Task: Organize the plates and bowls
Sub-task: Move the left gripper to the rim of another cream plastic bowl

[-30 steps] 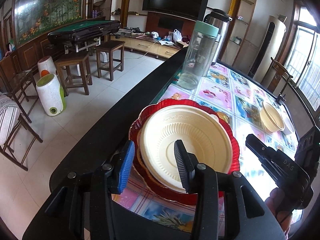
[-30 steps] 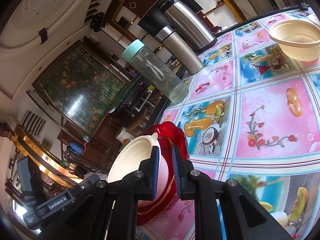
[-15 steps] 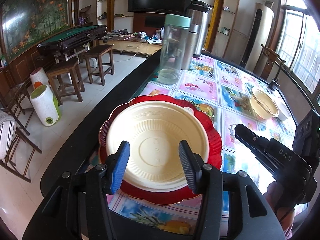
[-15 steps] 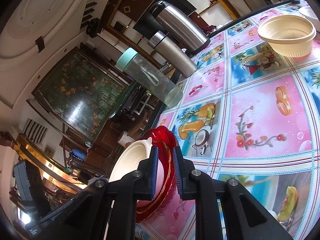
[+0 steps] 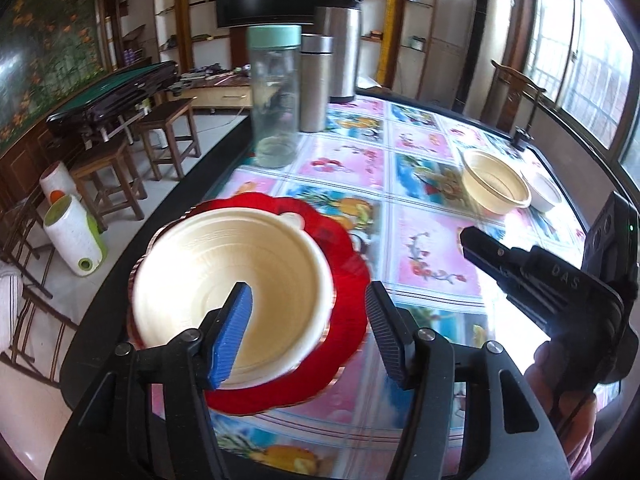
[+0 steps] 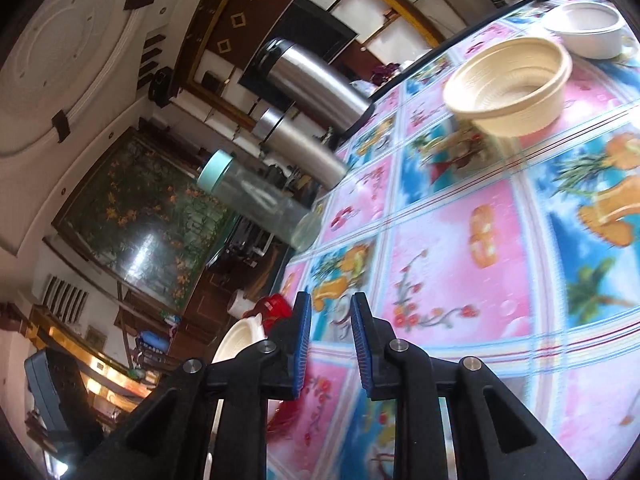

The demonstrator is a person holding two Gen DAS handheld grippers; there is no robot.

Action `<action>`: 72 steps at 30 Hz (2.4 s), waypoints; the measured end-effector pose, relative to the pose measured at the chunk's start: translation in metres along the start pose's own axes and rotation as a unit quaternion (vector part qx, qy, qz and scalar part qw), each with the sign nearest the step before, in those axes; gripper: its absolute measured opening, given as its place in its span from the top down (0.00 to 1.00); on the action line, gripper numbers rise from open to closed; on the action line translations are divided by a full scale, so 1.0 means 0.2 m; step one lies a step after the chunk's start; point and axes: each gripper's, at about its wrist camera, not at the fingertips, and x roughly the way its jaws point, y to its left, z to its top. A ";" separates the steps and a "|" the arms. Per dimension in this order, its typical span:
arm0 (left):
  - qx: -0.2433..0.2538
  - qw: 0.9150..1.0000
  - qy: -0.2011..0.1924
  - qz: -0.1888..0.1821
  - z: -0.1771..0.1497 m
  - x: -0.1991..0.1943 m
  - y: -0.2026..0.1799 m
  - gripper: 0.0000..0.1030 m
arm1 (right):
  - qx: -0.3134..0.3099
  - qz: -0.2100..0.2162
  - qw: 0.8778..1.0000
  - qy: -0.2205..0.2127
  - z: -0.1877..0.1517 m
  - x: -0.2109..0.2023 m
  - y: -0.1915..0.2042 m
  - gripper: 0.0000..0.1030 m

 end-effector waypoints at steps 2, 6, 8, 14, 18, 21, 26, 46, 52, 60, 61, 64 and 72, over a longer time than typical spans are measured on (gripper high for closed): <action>0.013 1.000 0.010 -0.010 0.00 0.02 -0.07 0.42 | 0.010 -0.015 1.000 -0.018 0.04 -0.06 -0.06 0.75; 0.037 0.998 0.037 -0.028 -0.03 0.09 -0.21 0.42 | 0.034 -0.036 0.998 -0.047 0.13 -0.17 -0.20 0.74; 0.050 0.997 0.048 -0.035 -0.04 0.11 -0.27 0.42 | 0.048 -0.046 0.996 -0.062 0.17 -0.24 -0.27 0.73; 0.096 0.991 0.072 -0.055 -0.10 0.15 -0.49 0.42 | 0.080 -0.083 0.987 -0.109 0.27 -0.45 -0.48 0.70; 0.123 0.986 0.087 -0.071 -0.10 0.20 -0.62 0.42 | 0.081 -0.109 0.983 -0.122 0.31 -0.57 -0.57 0.69; 0.133 0.981 0.106 -0.091 -0.08 0.26 -0.73 0.42 | 0.084 -0.122 0.982 -0.121 0.36 -0.63 -0.63 0.68; 0.127 0.974 0.136 -0.129 0.07 0.40 -0.88 0.42 | 0.101 -0.122 0.983 -0.095 0.50 -0.63 -0.70 0.62; -0.025 0.970 0.203 -0.131 0.80 0.91 -0.85 0.40 | 0.191 -0.099 0.976 -0.035 0.87 -0.13 -0.86 0.52; -0.062 0.967 0.203 -0.144 0.79 1.00 -0.85 0.40 | 0.192 -0.079 0.977 -0.038 0.89 -0.12 -0.87 0.52; -0.076 0.958 0.204 -0.188 0.80 1.02 -0.94 0.40 | 0.179 -0.083 0.980 -0.035 0.89 -0.07 -0.83 0.52; -0.077 0.957 0.202 -0.193 0.80 1.01 -0.95 0.40 | 0.179 -0.082 0.980 -0.035 0.89 -0.07 -0.83 0.52; -0.082 0.958 0.188 -0.200 0.81 1.00 -0.96 0.40 | 0.179 -0.084 0.980 -0.038 0.90 -0.07 -0.83 0.52; -0.102 0.963 0.140 -0.208 0.80 0.97 -0.91 0.40 | 0.176 -0.094 0.979 -0.040 0.90 -0.07 -0.84 0.53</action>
